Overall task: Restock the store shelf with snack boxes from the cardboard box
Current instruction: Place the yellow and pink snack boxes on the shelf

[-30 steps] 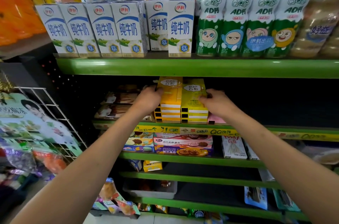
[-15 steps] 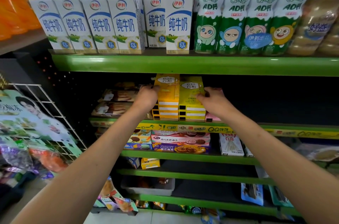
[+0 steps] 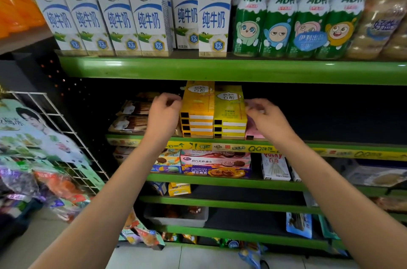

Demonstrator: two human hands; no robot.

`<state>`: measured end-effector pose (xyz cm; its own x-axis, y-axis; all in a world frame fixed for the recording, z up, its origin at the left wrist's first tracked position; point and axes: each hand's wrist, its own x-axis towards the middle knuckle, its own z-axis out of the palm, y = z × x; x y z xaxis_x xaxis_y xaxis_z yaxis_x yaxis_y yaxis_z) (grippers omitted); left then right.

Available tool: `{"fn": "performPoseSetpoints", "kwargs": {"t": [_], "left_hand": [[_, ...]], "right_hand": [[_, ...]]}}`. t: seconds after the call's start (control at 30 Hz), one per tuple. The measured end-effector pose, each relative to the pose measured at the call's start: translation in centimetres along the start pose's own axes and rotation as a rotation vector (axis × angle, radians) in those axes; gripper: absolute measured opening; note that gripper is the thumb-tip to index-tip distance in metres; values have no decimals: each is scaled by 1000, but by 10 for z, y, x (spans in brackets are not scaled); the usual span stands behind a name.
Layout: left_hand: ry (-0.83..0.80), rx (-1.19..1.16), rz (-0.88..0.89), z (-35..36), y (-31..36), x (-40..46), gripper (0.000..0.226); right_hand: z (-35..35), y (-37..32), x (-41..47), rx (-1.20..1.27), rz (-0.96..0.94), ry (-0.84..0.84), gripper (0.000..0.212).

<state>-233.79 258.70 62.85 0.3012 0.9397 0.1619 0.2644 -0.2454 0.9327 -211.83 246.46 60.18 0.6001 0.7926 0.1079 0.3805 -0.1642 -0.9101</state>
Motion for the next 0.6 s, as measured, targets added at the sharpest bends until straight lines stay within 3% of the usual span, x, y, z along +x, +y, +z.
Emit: {"fn": "performPoseSetpoints", "kwargs": {"t": [0.1, 0.2, 0.33, 0.6], "left_hand": [[-94, -71, 89, -1, -3, -35, 25], [-251, -118, 48, 12, -9, -65, 30], [-435, -138, 2, 53, -15, -89, 21], [-897, -99, -78, 211, -8, -150, 27]], "right_hand": [[-11, 7, -34, 20, -37, 29, 17], [-25, 20, -72, 50, -34, 38, 18], [-50, 40, -115, 81, 10, 61, 18], [-140, 131, -213, 156, 281, 343, 19]]}}
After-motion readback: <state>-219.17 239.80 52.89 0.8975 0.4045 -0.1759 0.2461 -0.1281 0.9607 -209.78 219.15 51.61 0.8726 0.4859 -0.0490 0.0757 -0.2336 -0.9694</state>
